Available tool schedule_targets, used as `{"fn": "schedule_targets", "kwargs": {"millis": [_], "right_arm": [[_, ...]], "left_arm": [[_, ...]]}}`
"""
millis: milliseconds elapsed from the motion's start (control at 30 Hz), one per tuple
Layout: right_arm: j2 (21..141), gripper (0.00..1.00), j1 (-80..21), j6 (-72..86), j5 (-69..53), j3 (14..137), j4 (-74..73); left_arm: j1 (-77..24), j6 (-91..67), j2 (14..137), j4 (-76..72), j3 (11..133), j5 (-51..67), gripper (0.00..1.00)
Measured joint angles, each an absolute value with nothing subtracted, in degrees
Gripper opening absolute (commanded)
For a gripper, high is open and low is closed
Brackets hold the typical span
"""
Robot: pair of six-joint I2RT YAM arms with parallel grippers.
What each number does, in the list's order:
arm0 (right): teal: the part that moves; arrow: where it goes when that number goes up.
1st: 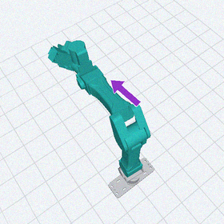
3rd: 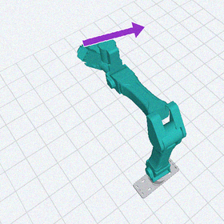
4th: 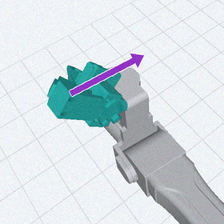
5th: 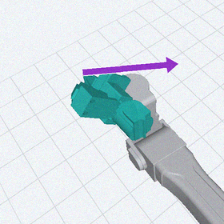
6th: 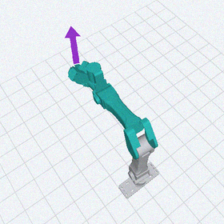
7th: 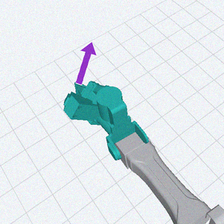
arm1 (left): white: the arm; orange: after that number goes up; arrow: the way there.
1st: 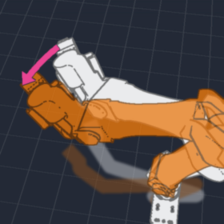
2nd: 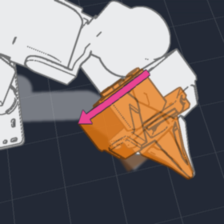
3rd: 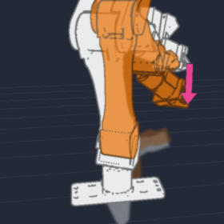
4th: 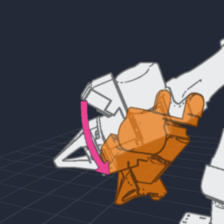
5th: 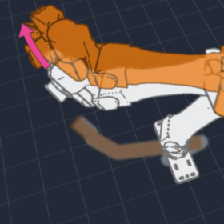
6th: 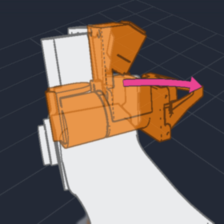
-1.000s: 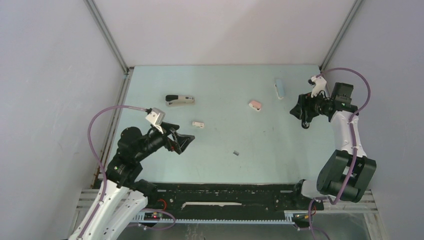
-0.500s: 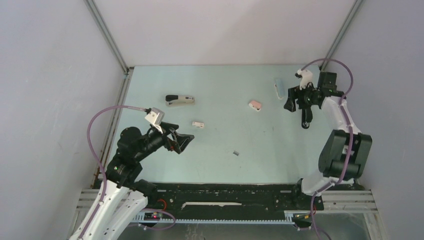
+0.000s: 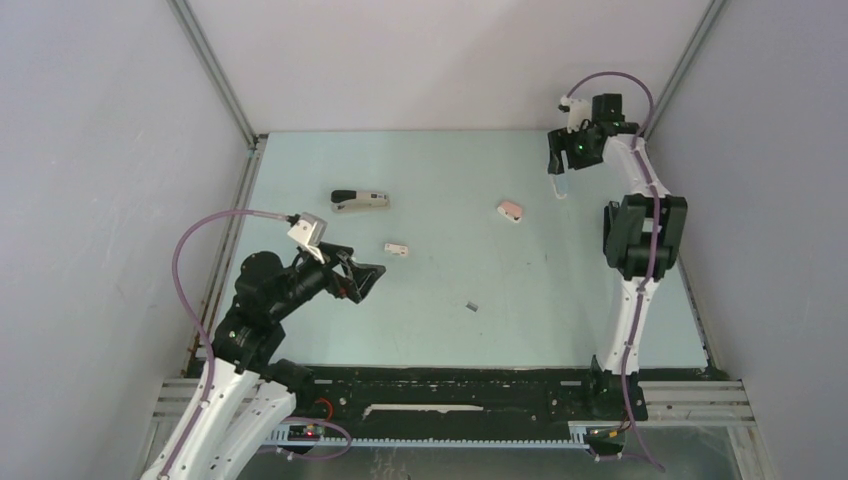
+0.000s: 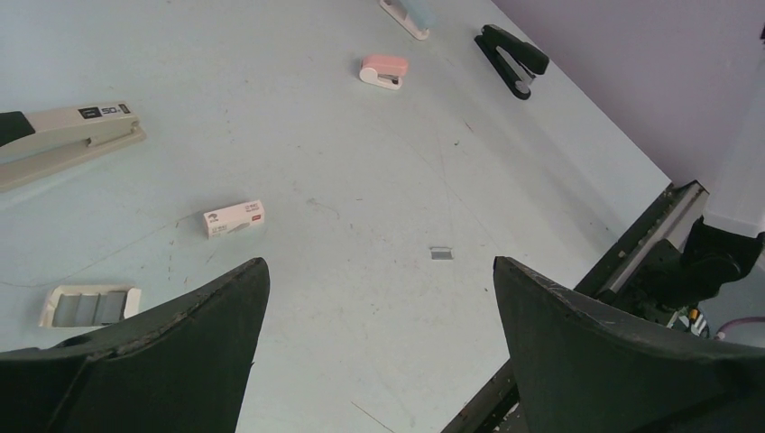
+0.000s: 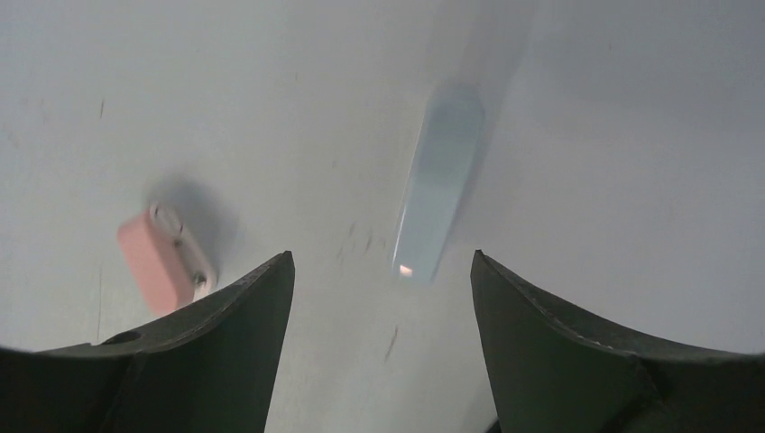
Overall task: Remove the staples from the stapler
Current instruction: Pick up the stapler from the center of the board.
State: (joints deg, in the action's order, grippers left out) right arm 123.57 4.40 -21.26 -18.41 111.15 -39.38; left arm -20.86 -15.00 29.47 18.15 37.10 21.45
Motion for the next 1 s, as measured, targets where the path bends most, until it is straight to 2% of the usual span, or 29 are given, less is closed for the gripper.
{"fn": "schedule_targets", "kwargs": {"millis": [167, 267, 400, 633, 867, 1000], "right_arm": [[134.7, 0.80, 3.1, -19.0, -15.8, 124.1, -42.5], [138.4, 0.78, 2.9, -18.6, -13.9, 127.2, -43.5], [140.6, 0.74, 2.3, -18.2, -10.2, 128.6, -44.4], [141.8, 0.59, 1.7, -17.5, -7.4, 130.3, -44.4], [142.6, 0.58, 1.4, -17.5, -7.4, 130.8, -44.4], [143.1, 0.43, 1.2, -17.6, -7.4, 131.0, -44.6]], "left_arm": [[-19.5, -15.0, 30.3, 18.2, 37.1, 21.3, 1.00], [-18.7, -15.0, 30.8, 18.2, 37.1, 21.3, 1.00], [-18.1, -15.0, 31.4, 18.2, 37.1, 21.3, 1.00], [-17.9, -15.0, 31.6, 18.2, 37.1, 21.3, 1.00], [-17.8, -15.0, 31.6, 18.2, 37.1, 21.3, 1.00], [-17.8, -15.0, 31.6, 18.2, 37.1, 21.3, 1.00]]}}
